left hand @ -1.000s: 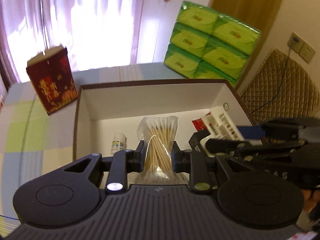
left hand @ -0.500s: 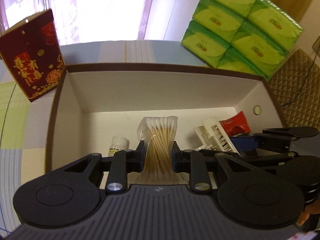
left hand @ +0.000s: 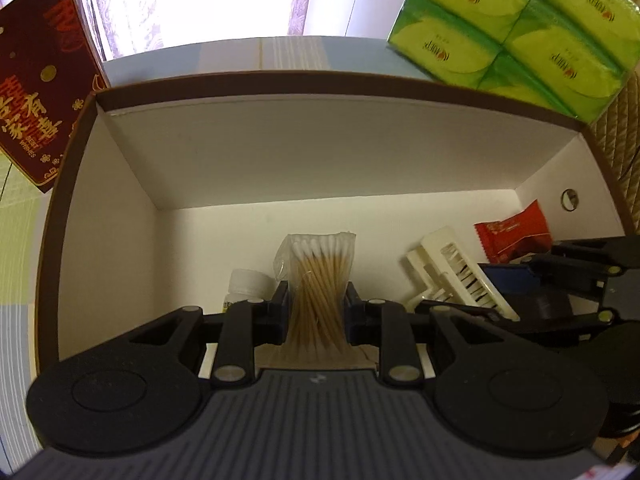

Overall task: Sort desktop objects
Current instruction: 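Open both grippers to drop the swab bag and hair clip into the box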

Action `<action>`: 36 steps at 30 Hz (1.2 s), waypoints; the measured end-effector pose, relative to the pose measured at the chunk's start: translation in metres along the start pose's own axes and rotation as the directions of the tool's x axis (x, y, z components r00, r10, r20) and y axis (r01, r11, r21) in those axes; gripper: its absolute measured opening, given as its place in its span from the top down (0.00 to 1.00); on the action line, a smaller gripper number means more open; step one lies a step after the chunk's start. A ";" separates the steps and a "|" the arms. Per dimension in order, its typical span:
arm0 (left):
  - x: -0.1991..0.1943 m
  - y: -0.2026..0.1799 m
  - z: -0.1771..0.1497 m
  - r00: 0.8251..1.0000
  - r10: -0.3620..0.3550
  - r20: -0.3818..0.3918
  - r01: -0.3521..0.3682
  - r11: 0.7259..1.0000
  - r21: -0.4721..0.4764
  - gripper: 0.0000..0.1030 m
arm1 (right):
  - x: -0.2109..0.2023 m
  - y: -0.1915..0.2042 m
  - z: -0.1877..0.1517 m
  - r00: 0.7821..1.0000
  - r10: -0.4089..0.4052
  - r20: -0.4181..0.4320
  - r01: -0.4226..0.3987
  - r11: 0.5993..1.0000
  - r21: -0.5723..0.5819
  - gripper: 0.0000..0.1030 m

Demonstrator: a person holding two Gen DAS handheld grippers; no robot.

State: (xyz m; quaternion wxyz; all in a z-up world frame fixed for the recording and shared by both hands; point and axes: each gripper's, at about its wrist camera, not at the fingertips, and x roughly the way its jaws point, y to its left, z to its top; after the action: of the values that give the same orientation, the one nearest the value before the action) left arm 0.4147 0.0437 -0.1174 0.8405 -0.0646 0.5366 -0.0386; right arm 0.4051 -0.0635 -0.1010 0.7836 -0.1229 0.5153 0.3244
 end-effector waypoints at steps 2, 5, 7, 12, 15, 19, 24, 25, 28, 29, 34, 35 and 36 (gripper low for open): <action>0.003 0.000 0.001 1.000 0.002 -0.013 -0.002 1.000 0.005 0.79 | 0.001 0.002 0.002 1.000 -0.008 -0.002 0.008 1.000 -0.010 0.63; 0.006 0.000 0.001 0.999 0.004 -0.033 -0.004 1.000 0.010 0.72 | 0.001 0.005 0.003 1.000 -0.022 -0.005 0.022 0.999 -0.035 0.63; 0.006 0.001 0.000 0.999 0.007 -0.036 -0.007 1.000 0.008 0.64 | 0.000 0.007 0.003 1.000 -0.026 -0.009 0.026 0.998 -0.065 0.44; 0.001 0.003 -0.002 0.999 0.032 -0.028 -0.032 0.999 0.013 0.39 | -0.006 0.016 -0.005 0.997 -0.072 0.032 0.076 0.986 -0.147 0.15; -0.005 0.001 -0.004 0.999 0.037 -0.023 -0.036 0.999 0.030 0.27 | -0.009 0.015 -0.009 0.996 -0.080 0.036 0.085 0.984 -0.158 0.09; -0.012 -0.004 -0.007 0.999 0.039 -0.012 -0.038 0.998 0.048 0.21 | -0.015 0.010 -0.012 0.995 -0.090 0.052 0.096 0.986 -0.135 0.02; -0.022 -0.008 -0.011 0.998 0.065 -0.001 -0.065 0.996 0.059 0.14 | -0.025 0.007 -0.018 0.994 -0.092 0.057 0.098 0.987 -0.124 0.02; -0.025 -0.009 -0.012 0.998 0.066 0.003 -0.066 0.996 0.058 0.14 | -0.028 0.007 -0.019 0.994 -0.091 0.057 0.098 0.987 -0.124 0.02; -0.035 -0.010 -0.015 0.998 0.064 0.023 -0.065 0.997 0.048 0.13 | -0.037 0.007 -0.025 0.993 -0.101 0.066 0.109 0.987 -0.120 0.02; -0.039 -0.010 -0.016 0.998 0.061 0.029 -0.062 0.997 0.044 0.12 | -0.040 0.006 -0.027 0.992 -0.103 0.071 0.110 0.987 -0.114 0.02; -0.056 -0.016 -0.024 0.997 0.057 0.054 -0.059 0.998 0.037 0.11 | -0.056 0.007 -0.038 0.990 -0.097 0.098 0.105 0.991 -0.078 0.02; -0.060 -0.017 -0.026 0.997 0.057 0.059 -0.059 0.998 0.036 0.11 | -0.059 0.007 -0.040 0.990 -0.100 0.103 0.108 0.991 -0.075 0.02; -0.064 -0.018 -0.028 0.996 0.056 0.063 -0.059 0.998 0.034 0.11 | -0.061 0.008 -0.043 0.989 -0.103 0.108 0.111 0.991 -0.072 0.02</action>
State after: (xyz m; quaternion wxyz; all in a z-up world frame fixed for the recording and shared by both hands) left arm 0.3625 0.0324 -0.0692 0.8586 -0.0350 0.5109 -0.0221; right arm 0.3530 -0.1031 -0.0640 0.8203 -0.1639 0.4536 0.3075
